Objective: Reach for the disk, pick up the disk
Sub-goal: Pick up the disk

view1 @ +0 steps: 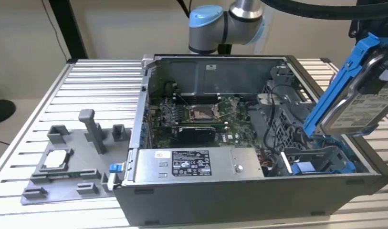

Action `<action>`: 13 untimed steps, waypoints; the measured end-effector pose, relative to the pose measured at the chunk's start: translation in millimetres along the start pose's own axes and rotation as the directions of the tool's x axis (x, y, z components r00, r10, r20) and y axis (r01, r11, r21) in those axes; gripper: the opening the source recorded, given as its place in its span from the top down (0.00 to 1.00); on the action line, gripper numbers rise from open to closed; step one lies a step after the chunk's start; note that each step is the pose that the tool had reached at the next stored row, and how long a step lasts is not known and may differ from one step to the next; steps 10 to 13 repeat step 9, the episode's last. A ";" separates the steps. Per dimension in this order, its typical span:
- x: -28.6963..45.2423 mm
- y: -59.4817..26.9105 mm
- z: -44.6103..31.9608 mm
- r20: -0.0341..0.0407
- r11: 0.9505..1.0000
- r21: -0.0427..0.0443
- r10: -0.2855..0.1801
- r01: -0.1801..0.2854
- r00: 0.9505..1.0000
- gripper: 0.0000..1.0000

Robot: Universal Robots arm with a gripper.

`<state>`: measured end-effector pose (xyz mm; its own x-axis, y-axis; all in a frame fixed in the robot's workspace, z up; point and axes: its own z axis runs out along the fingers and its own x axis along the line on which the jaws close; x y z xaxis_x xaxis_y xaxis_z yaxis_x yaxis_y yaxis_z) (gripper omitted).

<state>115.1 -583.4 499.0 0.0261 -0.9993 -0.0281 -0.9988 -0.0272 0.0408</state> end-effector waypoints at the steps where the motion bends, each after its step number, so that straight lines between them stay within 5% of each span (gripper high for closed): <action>1: 1.4 -0.3 0.0 0.000 1.000 0.000 0.000 0.000 1.000 1.00; 13: 4.9 -1.0 0.4 0.000 1.000 0.000 0.000 0.000 1.000 1.00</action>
